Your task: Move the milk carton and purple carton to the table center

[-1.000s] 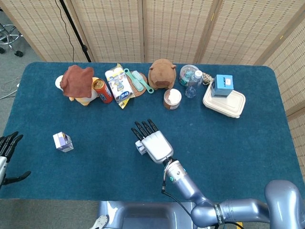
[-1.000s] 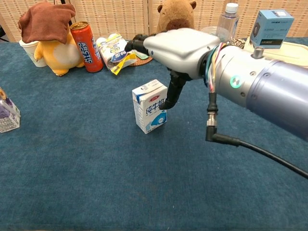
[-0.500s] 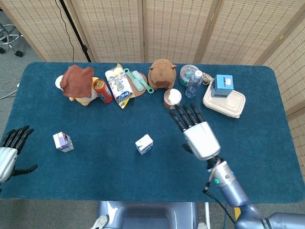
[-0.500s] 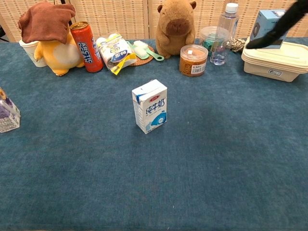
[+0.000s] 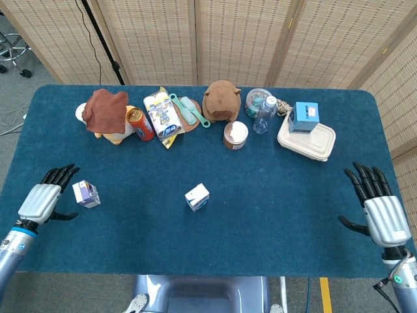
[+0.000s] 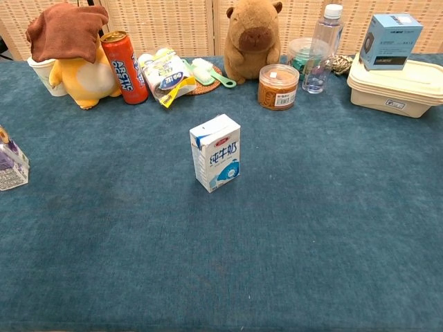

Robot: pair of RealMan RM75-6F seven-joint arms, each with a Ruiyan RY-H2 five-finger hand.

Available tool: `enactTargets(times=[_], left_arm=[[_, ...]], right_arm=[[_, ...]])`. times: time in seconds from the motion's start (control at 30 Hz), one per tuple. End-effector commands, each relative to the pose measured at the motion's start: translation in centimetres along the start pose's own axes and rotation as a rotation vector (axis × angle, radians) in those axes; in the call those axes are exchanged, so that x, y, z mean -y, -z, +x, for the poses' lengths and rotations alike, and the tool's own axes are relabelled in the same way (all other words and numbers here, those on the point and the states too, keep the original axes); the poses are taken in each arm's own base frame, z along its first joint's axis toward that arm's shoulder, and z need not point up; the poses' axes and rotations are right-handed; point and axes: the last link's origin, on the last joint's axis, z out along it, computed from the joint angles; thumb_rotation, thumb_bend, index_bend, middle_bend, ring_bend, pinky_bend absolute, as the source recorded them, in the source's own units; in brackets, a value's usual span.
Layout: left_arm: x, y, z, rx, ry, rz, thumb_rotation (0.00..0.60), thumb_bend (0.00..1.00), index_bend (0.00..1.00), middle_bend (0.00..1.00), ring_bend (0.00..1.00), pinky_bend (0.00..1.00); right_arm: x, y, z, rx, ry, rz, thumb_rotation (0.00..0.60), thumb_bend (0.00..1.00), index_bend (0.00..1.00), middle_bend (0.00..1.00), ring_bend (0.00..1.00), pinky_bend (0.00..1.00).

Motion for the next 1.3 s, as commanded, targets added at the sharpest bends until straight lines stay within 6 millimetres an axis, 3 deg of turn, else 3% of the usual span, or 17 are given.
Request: enactTargets(times=[0.03,0.2,0.53,0.73,0.93,1.3], left_arm=[[0.3,-0.9,-1.8,0.034,0.045,0.053,0.6,0.0,0.0,0.0,0.0,0.0],[-0.2,-2.1,-3.2,0.037,0.051,0.06,0.6,0.0,0.0,0.0,0.0,0.02],[-2.3,-4.0,-4.8,0.01,0.069,0.048,0.6,0.0,0.01,0.0,0.02,0.33],[-1.8,-4.1,-5.1,0.005,0.021,0.083,0.6,0.01,0.21,0.18,0.23,0.42],[-1.5,-4.1,-5.1,-0.028,0.009,0.113,0.6,0.07,0.37,0.31,0.36,0.54],[-2.2,-3.6,-4.4,-0.064,0.011,0.075,0.6,0.12,0.43,0.36,0.4,0.56]], right_arm=[[-1.9,2.2,-0.4,-0.001,-0.066,-0.054,0.6,0.0,0.0,0.0,0.0,0.0],[-2.9,2.7,-0.5,-0.022,-0.095,-0.047,0.6,0.0,0.0,0.0,0.0,0.0],[-3.0,2.5,0.1,-0.073,-0.109,-0.039,0.6,0.0,0.0,0.0,0.0,0.0],[-3.0,2.6,0.0,-0.073,-0.116,-0.045,0.6,0.0,0.0,0.0,0.0,0.0],[-3.0,2.6,0.1,-0.077,-0.122,-0.051,0.6,0.0,0.0,0.0,0.0,0.0],[-3.0,2.6,-0.1,-0.07,-0.126,-0.061,0.6,0.0,0.0,0.0,0.0,0.0]])
